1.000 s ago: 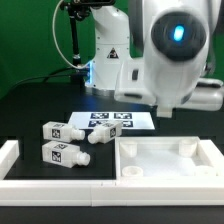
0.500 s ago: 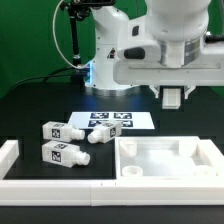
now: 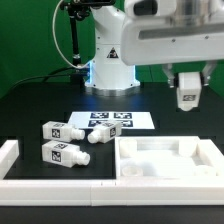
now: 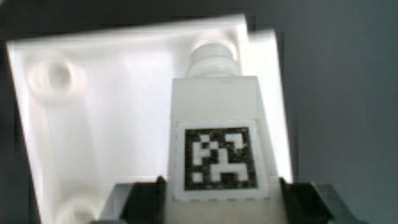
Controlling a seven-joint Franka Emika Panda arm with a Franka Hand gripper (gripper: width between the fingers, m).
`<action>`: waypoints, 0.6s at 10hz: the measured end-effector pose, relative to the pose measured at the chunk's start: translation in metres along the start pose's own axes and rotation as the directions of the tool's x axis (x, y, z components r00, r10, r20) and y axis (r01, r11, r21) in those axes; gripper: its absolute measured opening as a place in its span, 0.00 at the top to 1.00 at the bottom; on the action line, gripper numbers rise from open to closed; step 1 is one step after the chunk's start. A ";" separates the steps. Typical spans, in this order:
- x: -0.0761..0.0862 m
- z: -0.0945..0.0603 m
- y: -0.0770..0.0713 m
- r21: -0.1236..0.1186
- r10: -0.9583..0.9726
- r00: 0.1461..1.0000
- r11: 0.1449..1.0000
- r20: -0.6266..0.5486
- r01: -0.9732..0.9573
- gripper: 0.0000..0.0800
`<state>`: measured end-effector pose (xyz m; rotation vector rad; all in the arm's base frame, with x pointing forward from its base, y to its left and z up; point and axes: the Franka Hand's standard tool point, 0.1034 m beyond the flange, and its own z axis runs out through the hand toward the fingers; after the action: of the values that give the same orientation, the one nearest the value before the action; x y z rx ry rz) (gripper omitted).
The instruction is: Assemble one leg
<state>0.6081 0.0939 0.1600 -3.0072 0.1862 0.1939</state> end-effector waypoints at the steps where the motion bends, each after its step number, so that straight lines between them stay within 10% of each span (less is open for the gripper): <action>1: 0.004 0.001 -0.001 0.006 0.000 0.998 1.000 -0.062 0.001 0.64; 4: 0.010 0.002 -0.004 0.015 -0.014 0.964 1.000 -0.266 0.019 0.64; 6: 0.026 0.013 0.004 -0.029 -0.085 0.909 0.996 -0.409 0.080 0.64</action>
Offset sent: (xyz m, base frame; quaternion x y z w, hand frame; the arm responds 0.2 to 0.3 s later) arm 0.0000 0.0000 0.0000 0.0000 0.1296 0.0000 0.9916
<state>0.6320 0.0887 0.1428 -3.0188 0.0940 -0.4525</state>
